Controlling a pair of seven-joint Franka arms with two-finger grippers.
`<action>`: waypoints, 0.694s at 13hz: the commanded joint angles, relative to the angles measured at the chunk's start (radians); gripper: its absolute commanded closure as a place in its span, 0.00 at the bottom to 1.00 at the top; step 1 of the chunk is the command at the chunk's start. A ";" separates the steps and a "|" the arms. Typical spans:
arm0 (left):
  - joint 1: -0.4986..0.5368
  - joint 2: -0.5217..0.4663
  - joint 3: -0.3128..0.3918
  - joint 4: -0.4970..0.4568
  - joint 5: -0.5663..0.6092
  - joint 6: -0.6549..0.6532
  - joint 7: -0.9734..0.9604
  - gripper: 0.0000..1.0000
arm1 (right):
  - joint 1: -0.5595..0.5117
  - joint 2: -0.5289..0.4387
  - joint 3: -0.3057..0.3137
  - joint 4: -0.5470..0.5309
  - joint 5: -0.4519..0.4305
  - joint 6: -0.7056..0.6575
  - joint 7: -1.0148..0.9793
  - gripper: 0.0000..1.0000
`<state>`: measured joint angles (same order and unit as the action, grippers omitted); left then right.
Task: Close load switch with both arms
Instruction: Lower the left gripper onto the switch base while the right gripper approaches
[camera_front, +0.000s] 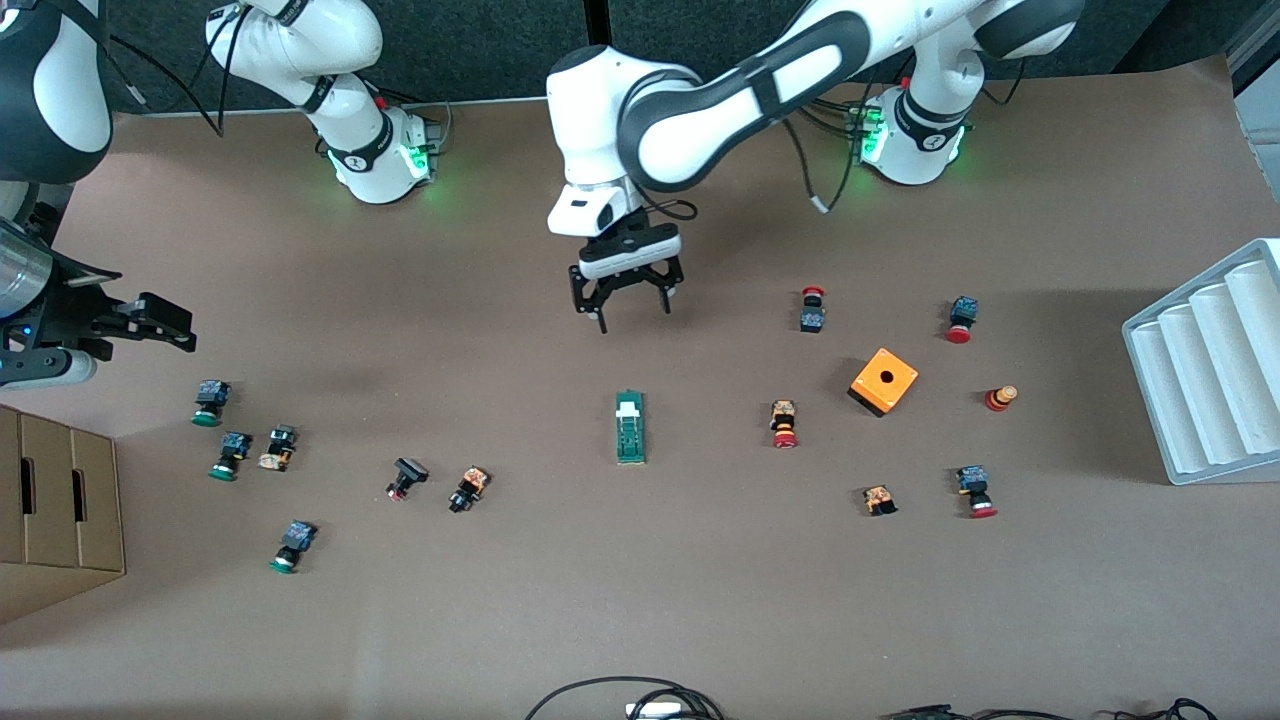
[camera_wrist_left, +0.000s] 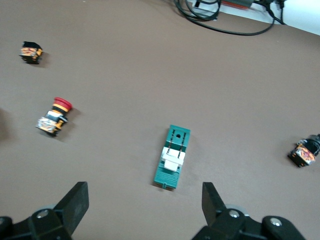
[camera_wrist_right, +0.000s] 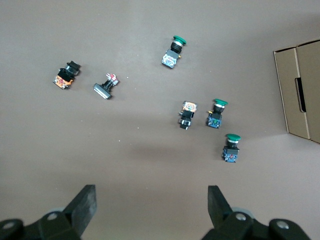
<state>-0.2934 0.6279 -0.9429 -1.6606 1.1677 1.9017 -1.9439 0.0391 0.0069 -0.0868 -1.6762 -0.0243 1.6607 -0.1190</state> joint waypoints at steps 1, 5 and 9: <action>-0.067 0.053 0.047 -0.024 0.152 -0.004 -0.111 0.00 | -0.008 0.008 -0.001 0.013 0.014 -0.016 0.001 0.00; -0.185 0.147 0.159 -0.041 0.373 -0.004 -0.170 0.00 | -0.008 0.037 -0.002 0.013 0.014 -0.016 -0.013 0.00; -0.298 0.237 0.281 -0.042 0.591 -0.004 -0.351 0.00 | 0.002 0.094 0.001 0.013 0.012 -0.009 -0.016 0.00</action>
<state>-0.5339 0.8343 -0.7167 -1.7133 1.6747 1.9019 -2.2123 0.0403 0.0683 -0.0868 -1.6793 -0.0242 1.6581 -0.1215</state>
